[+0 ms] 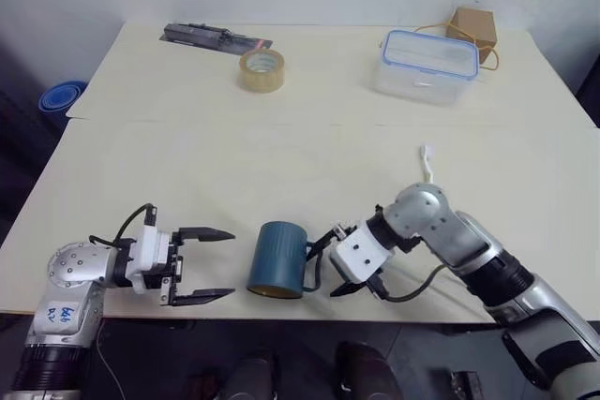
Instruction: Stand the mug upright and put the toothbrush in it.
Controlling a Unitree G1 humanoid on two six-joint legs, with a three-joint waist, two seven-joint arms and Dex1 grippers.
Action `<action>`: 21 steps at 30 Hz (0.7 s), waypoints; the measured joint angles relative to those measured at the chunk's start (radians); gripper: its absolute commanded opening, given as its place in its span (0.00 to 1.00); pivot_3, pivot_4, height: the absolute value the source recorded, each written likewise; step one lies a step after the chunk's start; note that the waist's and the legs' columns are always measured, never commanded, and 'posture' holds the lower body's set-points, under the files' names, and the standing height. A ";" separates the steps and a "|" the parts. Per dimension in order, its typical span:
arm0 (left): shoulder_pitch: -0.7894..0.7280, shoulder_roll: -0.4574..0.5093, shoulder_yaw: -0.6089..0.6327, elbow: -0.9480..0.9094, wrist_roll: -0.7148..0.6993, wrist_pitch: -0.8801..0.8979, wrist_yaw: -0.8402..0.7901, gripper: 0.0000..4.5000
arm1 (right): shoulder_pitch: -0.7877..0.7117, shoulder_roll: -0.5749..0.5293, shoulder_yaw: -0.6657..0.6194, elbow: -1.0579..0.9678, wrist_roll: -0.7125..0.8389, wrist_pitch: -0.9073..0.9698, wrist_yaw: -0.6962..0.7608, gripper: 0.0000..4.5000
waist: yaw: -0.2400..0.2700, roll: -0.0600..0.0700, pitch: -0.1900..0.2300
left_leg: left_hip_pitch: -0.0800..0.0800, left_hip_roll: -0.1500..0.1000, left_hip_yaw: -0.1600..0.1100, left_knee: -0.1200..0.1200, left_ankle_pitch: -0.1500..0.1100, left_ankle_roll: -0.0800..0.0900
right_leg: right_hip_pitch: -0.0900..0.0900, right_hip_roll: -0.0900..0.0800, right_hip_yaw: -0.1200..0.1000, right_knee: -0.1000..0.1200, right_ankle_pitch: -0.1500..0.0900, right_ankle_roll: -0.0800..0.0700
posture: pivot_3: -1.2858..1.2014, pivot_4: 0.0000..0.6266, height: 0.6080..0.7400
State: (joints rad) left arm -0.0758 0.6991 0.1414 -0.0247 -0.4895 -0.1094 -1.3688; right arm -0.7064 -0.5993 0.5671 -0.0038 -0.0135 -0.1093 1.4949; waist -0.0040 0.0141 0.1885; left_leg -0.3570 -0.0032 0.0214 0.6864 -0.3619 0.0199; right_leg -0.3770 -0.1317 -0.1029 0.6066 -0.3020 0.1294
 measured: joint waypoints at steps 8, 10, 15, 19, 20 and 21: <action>0.003 -0.004 -0.001 -0.005 0.000 0.004 0.033 1.00 | -0.052 -0.006 0.018 0.080 -0.015 -0.011 0.028 0.02 | 0.000 0.000 0.000 | 0.000 0.000 0.000 0.000 0.000 0.000 | 0.000 0.000 0.000 0.000 0.000 0.000 | 0.52 0.24 1.00; 0.006 -0.004 -0.001 -0.006 0.000 0.004 0.038 1.00 | -0.069 -0.012 0.012 0.070 0.003 -0.015 0.033 0.01 | -0.001 0.000 0.000 | 0.000 0.000 0.000 0.000 0.000 0.000 | 0.000 0.000 0.000 0.000 0.000 0.000 | 0.52 0.24 1.00; 0.014 -0.007 0.000 -0.012 0.000 0.003 0.060 1.00 | -0.017 -0.020 -0.058 0.067 0.140 0.074 0.033 0.01 | 0.003 -0.001 -0.001 | 0.000 0.000 -0.002 0.000 0.000 0.000 | 0.001 -0.001 -0.001 0.000 0.000 0.000 | 0.52 0.24 1.00; 0.030 -0.022 0.007 -0.041 -0.001 0.009 0.097 1.00 | 0.099 0.038 -0.210 -0.022 0.421 0.304 -0.012 0.01 | 0.001 -0.001 0.000 | -0.001 0.000 -0.003 0.000 0.000 0.000 | 0.001 -0.001 -0.002 0.000 0.000 0.000 | 0.52 0.24 1.00; 0.030 -0.030 0.008 -0.047 -0.009 0.015 0.110 1.00 | 0.116 0.062 -0.246 -0.040 0.482 0.365 -0.048 0.01 | -0.001 -0.001 0.000 | -0.001 0.000 -0.002 0.000 0.000 0.000 | 0.001 -0.001 -0.001 0.000 0.000 0.000 | 0.52 0.24 1.00; 0.029 -0.040 0.010 -0.055 -0.018 0.024 0.126 1.00 | 0.136 0.091 -0.291 -0.053 0.542 0.434 -0.099 0.01 | -0.001 -0.001 0.000 | -0.001 0.001 -0.003 0.000 0.000 -0.001 | 0.001 -0.001 -0.001 0.000 0.000 0.000 | 0.52 0.24 1.00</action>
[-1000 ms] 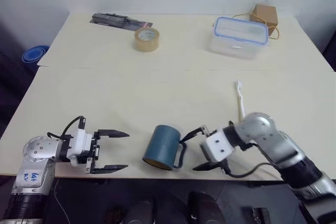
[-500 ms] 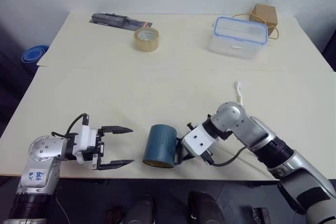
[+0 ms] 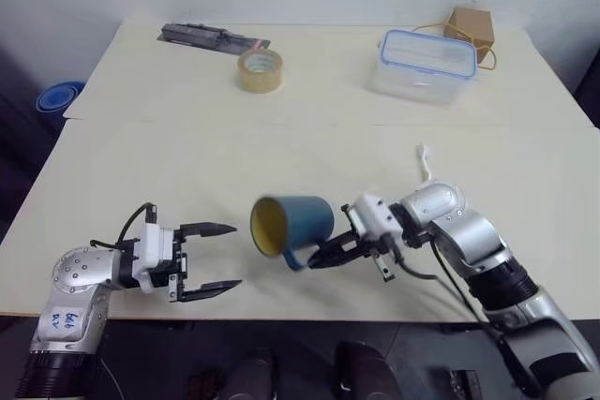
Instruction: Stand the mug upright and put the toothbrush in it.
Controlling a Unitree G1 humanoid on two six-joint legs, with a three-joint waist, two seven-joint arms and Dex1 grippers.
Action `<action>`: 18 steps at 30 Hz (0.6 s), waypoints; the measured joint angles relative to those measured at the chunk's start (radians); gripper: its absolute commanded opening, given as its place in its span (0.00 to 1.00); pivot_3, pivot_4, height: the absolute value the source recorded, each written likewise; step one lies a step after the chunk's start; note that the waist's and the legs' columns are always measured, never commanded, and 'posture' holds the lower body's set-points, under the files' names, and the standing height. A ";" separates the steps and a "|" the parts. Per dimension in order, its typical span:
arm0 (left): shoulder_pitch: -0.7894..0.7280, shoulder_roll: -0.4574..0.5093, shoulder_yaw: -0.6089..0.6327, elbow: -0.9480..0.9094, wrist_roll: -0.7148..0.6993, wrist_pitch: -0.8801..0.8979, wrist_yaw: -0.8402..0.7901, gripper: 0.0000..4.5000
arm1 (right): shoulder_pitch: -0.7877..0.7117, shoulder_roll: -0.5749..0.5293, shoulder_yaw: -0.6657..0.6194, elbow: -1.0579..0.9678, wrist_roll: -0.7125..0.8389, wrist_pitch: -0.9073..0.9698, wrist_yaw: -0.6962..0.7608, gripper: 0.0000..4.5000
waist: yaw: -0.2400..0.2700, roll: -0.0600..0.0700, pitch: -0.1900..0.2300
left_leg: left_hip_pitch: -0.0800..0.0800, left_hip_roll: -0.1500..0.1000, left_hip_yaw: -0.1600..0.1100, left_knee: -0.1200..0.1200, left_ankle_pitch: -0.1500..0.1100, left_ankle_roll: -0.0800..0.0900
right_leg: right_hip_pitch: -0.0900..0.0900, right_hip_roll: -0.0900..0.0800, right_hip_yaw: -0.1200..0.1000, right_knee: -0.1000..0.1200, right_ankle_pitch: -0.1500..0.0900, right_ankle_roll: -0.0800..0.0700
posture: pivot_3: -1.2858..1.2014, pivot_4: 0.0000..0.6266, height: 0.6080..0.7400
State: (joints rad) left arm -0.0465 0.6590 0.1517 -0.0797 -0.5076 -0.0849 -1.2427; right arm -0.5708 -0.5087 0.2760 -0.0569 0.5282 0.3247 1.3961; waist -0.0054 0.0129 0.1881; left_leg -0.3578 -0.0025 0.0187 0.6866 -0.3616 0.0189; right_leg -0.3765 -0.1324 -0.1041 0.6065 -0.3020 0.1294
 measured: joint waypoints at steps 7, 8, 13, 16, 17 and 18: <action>-0.019 -0.052 0.008 -0.056 -0.078 0.105 0.093 1.00 | 0.051 0.191 -0.175 0.139 0.164 0.232 -0.276 0.01 | 0.000 0.000 0.000 | 0.000 -0.001 0.000 0.000 0.000 -0.001 | -0.001 0.000 0.000 0.001 0.000 0.000 | 0.52 0.24 1.00; -0.021 -0.052 0.009 -0.070 -0.091 0.123 0.098 1.00 | 0.049 0.208 -0.190 0.166 0.166 0.242 -0.295 0.01 | 0.000 0.000 0.000 | 0.000 -0.001 0.000 -0.001 0.000 -0.001 | -0.001 0.000 0.000 0.001 0.000 0.000 | 0.52 0.24 1.00; -0.027 -0.052 0.022 -0.095 -0.126 0.178 0.108 1.00 | 0.046 0.226 -0.210 0.254 0.125 0.195 -0.310 0.12 | 0.000 0.001 0.000 | 0.000 -0.001 0.000 -0.001 0.000 -0.001 | -0.001 0.000 0.000 0.000 0.000 0.000 | 0.52 0.24 1.00; -0.029 -0.052 0.036 -0.084 -0.128 0.179 0.102 1.00 | 0.082 0.195 -0.181 0.275 0.040 0.097 -0.258 0.32 | 0.002 0.000 0.000 | 0.000 -0.001 0.000 -0.001 0.000 -0.001 | -0.001 0.000 0.000 0.000 0.000 0.000 | 0.52 0.24 1.00; -0.029 -0.051 0.041 -0.066 -0.128 0.175 0.093 1.00 | 0.097 0.196 -0.175 0.282 0.022 0.067 -0.249 0.40 | 0.001 0.001 0.000 | 0.000 -0.001 0.001 -0.001 0.000 -0.001 | -0.001 0.000 0.001 0.000 0.000 0.000 | 0.52 0.24 1.00; -0.029 -0.051 0.043 -0.056 -0.127 0.173 0.089 1.00 | 0.108 0.196 -0.173 0.284 0.014 0.056 -0.245 0.48 | 0.001 0.000 0.000 | 0.000 -0.001 0.001 -0.001 0.000 -0.001 | -0.001 0.001 0.001 0.000 0.000 0.000 | 0.52 0.24 1.00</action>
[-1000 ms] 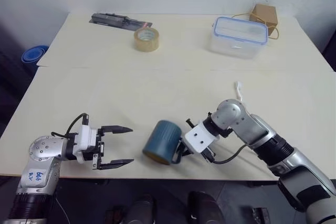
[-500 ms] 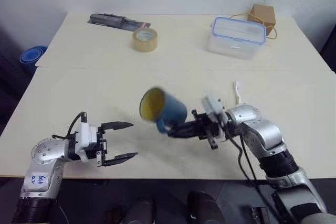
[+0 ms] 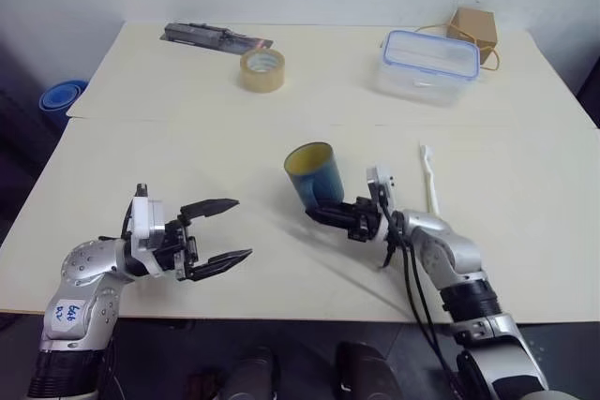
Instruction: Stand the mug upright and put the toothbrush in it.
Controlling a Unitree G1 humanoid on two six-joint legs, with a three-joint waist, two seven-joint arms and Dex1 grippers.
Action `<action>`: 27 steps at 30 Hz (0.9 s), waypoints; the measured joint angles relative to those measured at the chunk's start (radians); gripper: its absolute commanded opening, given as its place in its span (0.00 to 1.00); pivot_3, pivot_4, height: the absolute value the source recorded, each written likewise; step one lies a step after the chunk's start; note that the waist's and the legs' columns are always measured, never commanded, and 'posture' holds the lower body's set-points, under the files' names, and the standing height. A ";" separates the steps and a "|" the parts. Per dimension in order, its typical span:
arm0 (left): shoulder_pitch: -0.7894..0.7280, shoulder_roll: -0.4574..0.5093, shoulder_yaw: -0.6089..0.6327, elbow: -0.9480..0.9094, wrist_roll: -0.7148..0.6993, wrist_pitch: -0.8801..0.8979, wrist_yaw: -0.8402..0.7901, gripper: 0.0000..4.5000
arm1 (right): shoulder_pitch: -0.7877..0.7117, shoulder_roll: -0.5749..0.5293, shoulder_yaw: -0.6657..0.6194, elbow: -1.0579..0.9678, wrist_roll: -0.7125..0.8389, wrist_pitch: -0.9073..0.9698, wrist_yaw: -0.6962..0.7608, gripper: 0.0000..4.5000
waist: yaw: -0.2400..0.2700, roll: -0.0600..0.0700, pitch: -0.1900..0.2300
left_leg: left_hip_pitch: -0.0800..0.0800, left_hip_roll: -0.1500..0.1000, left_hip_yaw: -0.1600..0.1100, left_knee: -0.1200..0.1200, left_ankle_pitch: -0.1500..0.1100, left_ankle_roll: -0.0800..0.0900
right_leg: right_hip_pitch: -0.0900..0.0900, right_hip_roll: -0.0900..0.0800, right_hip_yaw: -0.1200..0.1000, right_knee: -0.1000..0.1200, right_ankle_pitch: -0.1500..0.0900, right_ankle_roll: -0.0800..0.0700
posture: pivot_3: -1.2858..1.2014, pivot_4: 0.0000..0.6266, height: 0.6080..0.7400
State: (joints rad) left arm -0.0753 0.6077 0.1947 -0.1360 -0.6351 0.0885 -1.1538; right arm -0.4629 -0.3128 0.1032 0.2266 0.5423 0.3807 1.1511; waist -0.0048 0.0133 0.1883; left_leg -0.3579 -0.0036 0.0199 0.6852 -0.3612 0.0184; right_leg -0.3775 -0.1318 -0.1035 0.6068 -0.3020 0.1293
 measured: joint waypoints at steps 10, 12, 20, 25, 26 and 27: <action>0.004 -0.003 0.004 0.059 0.015 -0.067 -0.049 1.00 | 0.066 -0.117 -0.005 -0.140 -0.012 0.006 0.038 0.99 | 0.007 0.000 0.000 | 0.000 0.000 -0.001 0.000 0.000 0.000 | 0.000 -0.001 0.000 -0.001 0.000 0.000 | 0.52 0.24 1.00; 0.011 -0.003 0.010 0.090 0.023 -0.087 -0.062 1.00 | 0.106 -0.182 -0.039 -0.209 -0.011 0.010 0.045 0.99 | 0.008 0.000 0.000 | -0.001 -0.001 -0.001 0.000 -0.001 0.001 | 0.001 -0.001 0.000 -0.002 0.000 0.000 | 0.52 0.24 1.00; 0.066 0.033 0.044 0.114 0.038 -0.117 -0.097 1.00 | 0.364 -0.366 -0.366 -0.367 -0.002 -0.100 -0.006 0.99 | 0.009 0.000 0.000 | -0.001 0.000 0.001 -0.001 -0.001 0.001 | 0.001 -0.001 0.000 -0.003 0.000 0.000 | 0.52 0.24 1.00; 0.093 0.033 0.064 0.084 0.036 -0.080 -0.045 1.00 | 0.555 -0.444 -0.626 -0.155 -0.074 -0.332 -0.001 0.99 | 0.027 0.000 0.000 | 0.001 0.000 0.005 -0.001 -0.001 0.003 | 0.003 -0.001 0.002 -0.006 0.001 0.002 | 0.52 0.24 1.00; 0.093 0.031 0.065 0.070 0.035 -0.075 -0.036 1.00 | 0.557 -0.452 -0.661 -0.099 -0.082 -0.366 -0.010 0.99 | 0.027 0.000 0.000 | 0.002 0.000 0.006 -0.001 -0.001 0.003 | 0.003 -0.001 0.003 -0.006 0.001 0.002 | 0.52 0.24 1.00; 0.089 0.026 0.067 0.058 0.028 -0.068 -0.026 1.00 | 0.557 -0.459 -0.681 -0.060 -0.084 -0.387 -0.016 0.99 | 0.026 0.000 0.000 | 0.003 0.001 0.008 -0.001 -0.001 0.003 | 0.003 -0.001 0.003 -0.005 0.001 0.002 | 0.52 0.24 1.00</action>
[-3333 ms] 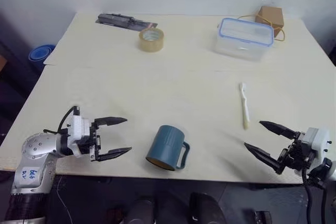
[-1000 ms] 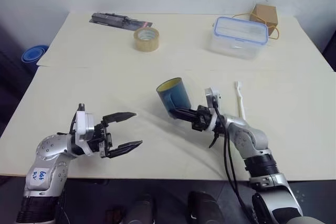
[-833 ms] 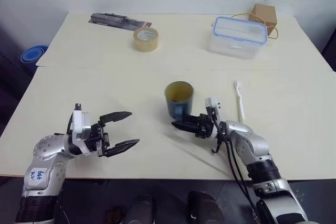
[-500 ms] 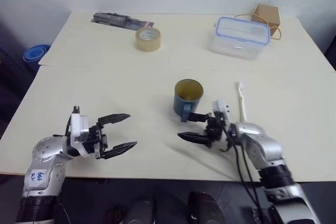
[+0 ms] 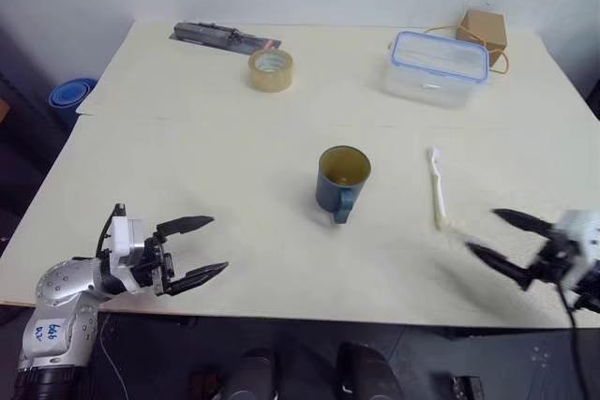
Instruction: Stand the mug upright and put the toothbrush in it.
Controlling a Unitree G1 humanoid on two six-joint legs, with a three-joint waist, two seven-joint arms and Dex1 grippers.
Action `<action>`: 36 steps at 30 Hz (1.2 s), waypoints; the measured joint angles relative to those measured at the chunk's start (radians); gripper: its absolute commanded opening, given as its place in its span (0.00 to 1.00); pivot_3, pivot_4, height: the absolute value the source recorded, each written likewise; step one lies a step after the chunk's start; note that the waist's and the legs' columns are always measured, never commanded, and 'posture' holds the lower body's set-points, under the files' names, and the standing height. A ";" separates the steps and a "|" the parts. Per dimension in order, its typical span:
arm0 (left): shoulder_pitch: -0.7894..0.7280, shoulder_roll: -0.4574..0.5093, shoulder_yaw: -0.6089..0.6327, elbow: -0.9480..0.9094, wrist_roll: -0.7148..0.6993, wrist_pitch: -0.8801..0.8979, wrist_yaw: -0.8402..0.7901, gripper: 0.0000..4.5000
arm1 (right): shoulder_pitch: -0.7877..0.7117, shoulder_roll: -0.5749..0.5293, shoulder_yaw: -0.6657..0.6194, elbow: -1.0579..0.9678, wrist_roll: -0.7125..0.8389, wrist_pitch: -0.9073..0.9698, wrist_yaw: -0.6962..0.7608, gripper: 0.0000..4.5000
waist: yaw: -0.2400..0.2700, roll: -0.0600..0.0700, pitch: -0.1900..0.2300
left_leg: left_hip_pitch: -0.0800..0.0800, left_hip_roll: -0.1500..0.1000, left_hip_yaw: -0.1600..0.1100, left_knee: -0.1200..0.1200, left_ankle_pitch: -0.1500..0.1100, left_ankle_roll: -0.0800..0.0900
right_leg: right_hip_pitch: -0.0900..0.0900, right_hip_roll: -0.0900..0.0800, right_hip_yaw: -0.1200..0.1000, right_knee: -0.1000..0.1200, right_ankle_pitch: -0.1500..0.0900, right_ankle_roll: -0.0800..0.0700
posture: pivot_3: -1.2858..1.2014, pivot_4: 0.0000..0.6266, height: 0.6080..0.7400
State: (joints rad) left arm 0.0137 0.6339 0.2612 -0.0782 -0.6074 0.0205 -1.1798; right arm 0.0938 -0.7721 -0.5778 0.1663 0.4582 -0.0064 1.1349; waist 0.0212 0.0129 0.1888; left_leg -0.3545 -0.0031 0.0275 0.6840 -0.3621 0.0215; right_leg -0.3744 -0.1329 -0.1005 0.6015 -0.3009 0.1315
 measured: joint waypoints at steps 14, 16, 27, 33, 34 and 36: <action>-0.071 -0.012 -0.052 -0.163 -0.055 0.100 0.058 1.00 | -0.545 -0.219 0.491 -0.146 -0.085 0.822 -0.231 0.99 | -0.021 0.004 0.000 | -0.001 0.003 0.001 0.000 0.000 -0.002 | -0.004 0.000 0.001 0.001 -0.001 -0.001 | 0.52 0.24 1.00; -0.072 -0.012 -0.058 -0.163 -0.052 0.102 0.062 1.00 | -0.660 -0.178 0.578 -0.103 -0.107 0.937 -0.263 0.99 | -0.020 0.004 0.000 | -0.004 0.001 -0.002 0.000 0.000 -0.002 | -0.004 -0.001 -0.001 0.000 0.000 -0.001 | 0.52 0.24 1.00; -0.002 -0.016 -0.064 -0.189 -0.021 0.071 0.073 1.00 | -0.888 -0.119 0.780 0.184 -0.253 0.960 -0.240 0.31 | -0.018 0.003 -0.001 | -0.012 -0.001 -0.006 0.004 0.000 -0.001 | -0.007 -0.001 -0.007 -0.001 0.000 -0.001 | 0.52 0.24 1.00; 0.002 -0.017 -0.058 -0.194 -0.012 0.048 0.092 1.00 | -0.858 -0.094 0.691 0.256 -0.225 0.848 -0.184 0.03 | -0.020 0.003 0.000 | -0.014 0.000 -0.006 0.008 0.000 -0.001 | -0.006 0.000 -0.007 0.000 0.000 0.000 | 0.52 0.24 1.00; 0.005 -0.019 -0.049 -0.195 -0.012 0.046 0.099 1.00 | -0.833 -0.064 0.631 0.256 -0.184 0.782 -0.150 0.03 | -0.021 0.003 0.000 | -0.014 0.000 -0.006 0.008 0.000 -0.001 | -0.007 0.000 -0.007 0.000 0.000 0.000 | 0.52 0.24 1.00; 0.000 -0.028 -0.040 -0.196 -0.016 0.044 0.113 1.00 | -0.787 0.035 0.501 0.222 -0.059 0.620 -0.046 0.03 | -0.026 0.004 0.000 | -0.013 0.002 -0.005 0.007 0.000 -0.001 | -0.008 0.001 -0.006 0.000 0.000 0.001 | 0.52 0.24 1.00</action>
State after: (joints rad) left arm 0.0142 0.6061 0.2213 -0.2744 -0.6233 0.0645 -1.0670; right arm -0.6927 -0.7371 -0.0771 0.3878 0.3996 0.6138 1.0885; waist -0.0050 0.0170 0.1891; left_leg -0.3678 -0.0016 0.0226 0.6912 -0.3623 0.0204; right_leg -0.3820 -0.1315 -0.1068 0.6019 -0.3004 0.1320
